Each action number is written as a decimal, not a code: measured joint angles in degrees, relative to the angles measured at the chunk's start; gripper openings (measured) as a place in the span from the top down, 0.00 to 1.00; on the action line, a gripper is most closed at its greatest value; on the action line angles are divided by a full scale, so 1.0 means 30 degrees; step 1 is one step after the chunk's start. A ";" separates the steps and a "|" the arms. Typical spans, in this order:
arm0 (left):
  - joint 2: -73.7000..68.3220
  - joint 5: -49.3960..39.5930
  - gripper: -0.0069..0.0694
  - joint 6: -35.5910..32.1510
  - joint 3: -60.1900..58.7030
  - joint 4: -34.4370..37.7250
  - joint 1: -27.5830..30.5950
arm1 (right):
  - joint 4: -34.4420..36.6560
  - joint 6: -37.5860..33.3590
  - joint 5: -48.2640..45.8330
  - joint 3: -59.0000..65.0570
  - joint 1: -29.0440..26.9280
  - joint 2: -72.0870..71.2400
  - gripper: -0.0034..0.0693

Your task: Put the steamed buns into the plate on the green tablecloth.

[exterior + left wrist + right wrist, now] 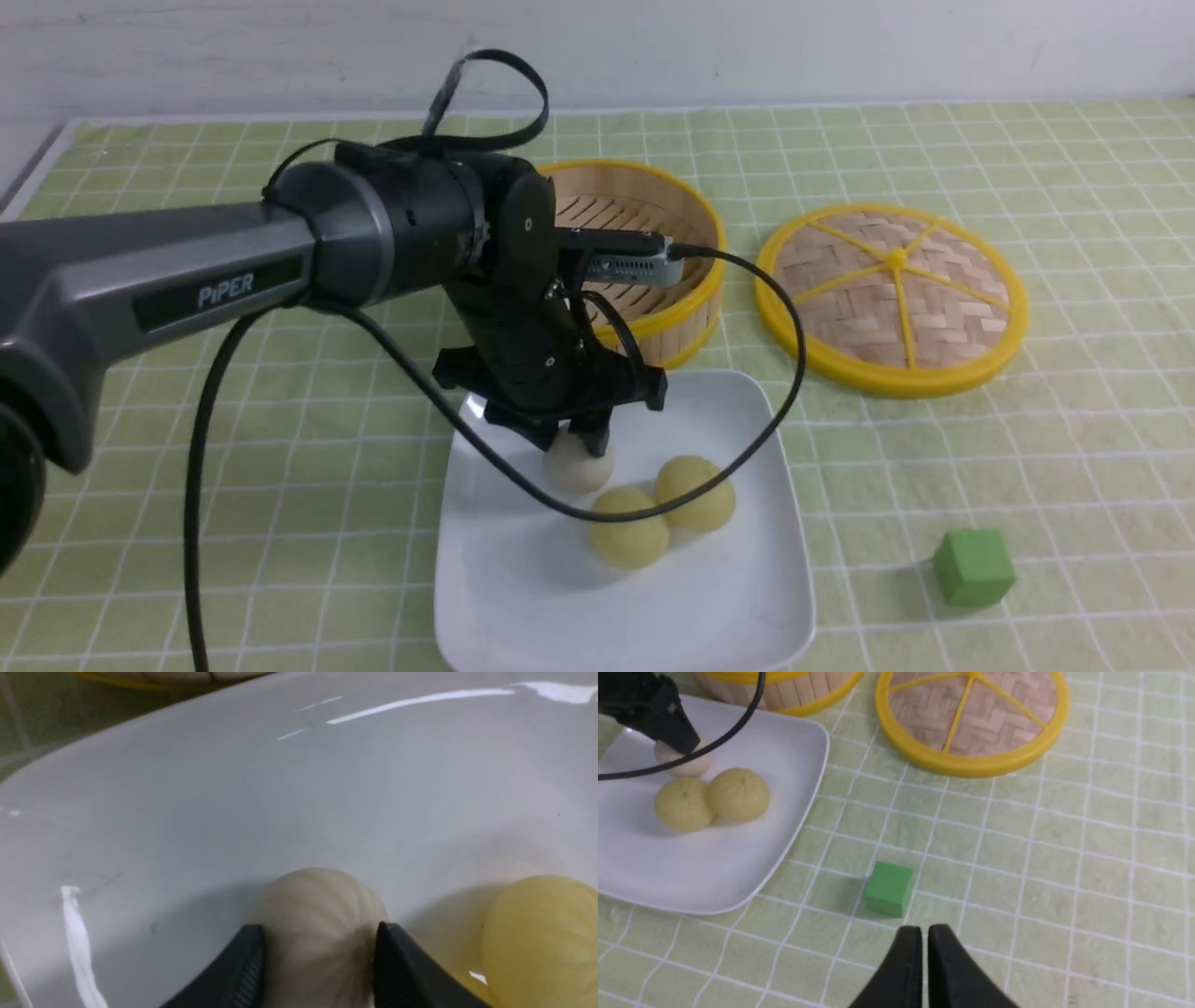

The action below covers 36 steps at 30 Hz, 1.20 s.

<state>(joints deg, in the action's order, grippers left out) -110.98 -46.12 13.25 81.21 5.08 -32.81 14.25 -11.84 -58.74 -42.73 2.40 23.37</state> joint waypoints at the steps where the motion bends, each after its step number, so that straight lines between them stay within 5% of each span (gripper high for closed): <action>1: 0.0020 -0.0006 0.42 -0.0018 0.0000 -0.0040 0.0000 | -0.0414 0.0579 -0.0181 -0.0099 0.0000 -0.0698 0.90; 11: 0.1777 -0.0237 0.38 -0.0457 0.0017 -0.0432 0.0000 | -0.2573 0.3717 0.3492 0.2025 0.0000 -0.8047 0.97; 21: 0.2362 -0.0978 0.38 -0.0519 0.0017 -0.1082 0.0000 | -0.2592 0.3770 1.0681 0.7481 0.0000 -0.7597 0.97; 28: 0.2362 -0.1488 0.40 -0.0519 0.0017 -0.1104 0.0000 | -0.2592 0.3770 1.1887 0.7924 0.0000 -0.7596 0.97; 36: 0.2379 -0.1724 0.62 -0.0519 0.0017 -0.1146 0.0000 | -0.2592 0.3770 1.1943 0.7927 0.0000 -0.7596 0.96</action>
<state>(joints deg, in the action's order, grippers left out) -103.85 -51.29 11.69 81.26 1.65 -32.81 6.47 -0.52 -22.91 -18.95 2.40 0.58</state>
